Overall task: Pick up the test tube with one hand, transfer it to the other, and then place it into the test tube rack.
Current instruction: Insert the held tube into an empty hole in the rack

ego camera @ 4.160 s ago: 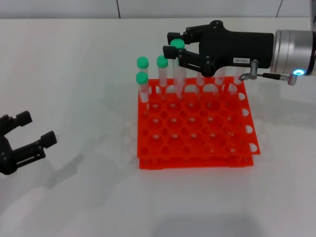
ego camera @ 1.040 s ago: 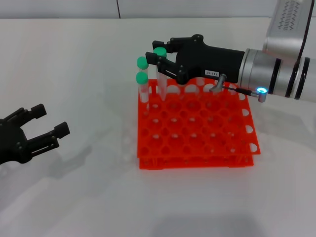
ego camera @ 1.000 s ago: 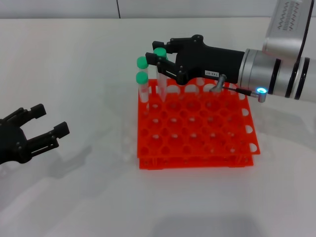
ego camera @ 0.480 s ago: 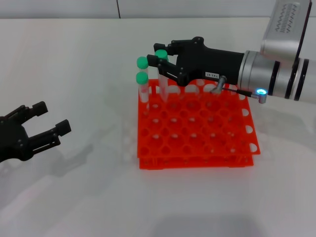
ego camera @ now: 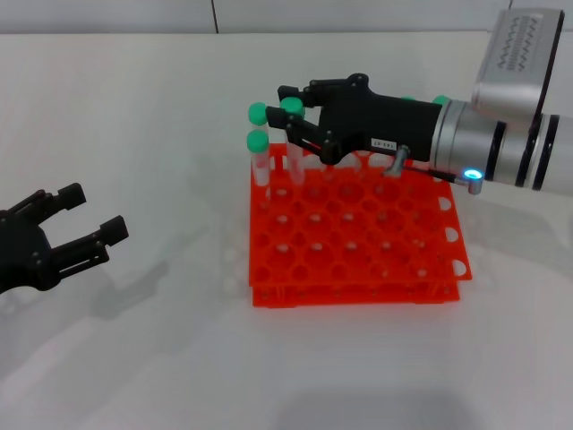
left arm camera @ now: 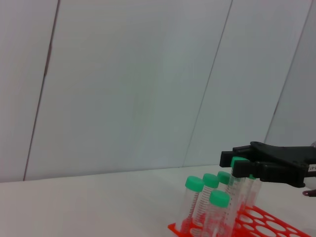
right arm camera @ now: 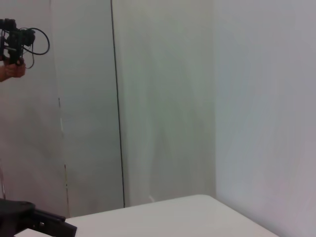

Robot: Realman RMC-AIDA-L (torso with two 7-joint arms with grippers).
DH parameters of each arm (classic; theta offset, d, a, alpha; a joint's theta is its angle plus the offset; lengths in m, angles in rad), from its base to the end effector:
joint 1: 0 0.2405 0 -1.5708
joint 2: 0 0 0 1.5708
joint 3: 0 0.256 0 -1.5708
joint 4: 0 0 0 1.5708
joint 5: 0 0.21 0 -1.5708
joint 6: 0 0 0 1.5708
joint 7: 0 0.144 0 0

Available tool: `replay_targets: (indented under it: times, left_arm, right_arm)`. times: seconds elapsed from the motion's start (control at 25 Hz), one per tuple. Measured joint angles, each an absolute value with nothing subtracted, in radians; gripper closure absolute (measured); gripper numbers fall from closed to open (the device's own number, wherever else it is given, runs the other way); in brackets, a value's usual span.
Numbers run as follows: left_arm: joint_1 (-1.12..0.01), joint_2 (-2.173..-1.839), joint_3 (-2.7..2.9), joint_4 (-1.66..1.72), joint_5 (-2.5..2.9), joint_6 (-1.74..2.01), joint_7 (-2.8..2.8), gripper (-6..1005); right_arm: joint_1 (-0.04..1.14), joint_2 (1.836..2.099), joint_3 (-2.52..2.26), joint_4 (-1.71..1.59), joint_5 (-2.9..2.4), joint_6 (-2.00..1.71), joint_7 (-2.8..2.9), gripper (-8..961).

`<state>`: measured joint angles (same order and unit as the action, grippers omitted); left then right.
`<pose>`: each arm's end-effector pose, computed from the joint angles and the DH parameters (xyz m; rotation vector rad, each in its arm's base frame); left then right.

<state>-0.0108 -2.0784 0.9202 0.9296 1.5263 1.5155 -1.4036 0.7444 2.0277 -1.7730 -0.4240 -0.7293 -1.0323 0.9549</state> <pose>-0.3277 0.2326 0.0498 -2.3138 -0.7909 -0.8371 0.1534 0.3862 -0.0785 -2.6142 0.2376 0.8800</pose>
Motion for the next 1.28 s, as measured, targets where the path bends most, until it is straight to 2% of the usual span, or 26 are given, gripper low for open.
replay_targets:
  times: [1.28]
  left_arm:
    - [-0.012, -2.078, 0.92, 0.925, 1.537, 1.514, -1.404, 106]
  right_arm:
    - [0.733, 2.028, -1.89, -0.427, -0.621, -0.982, 0.909, 689]
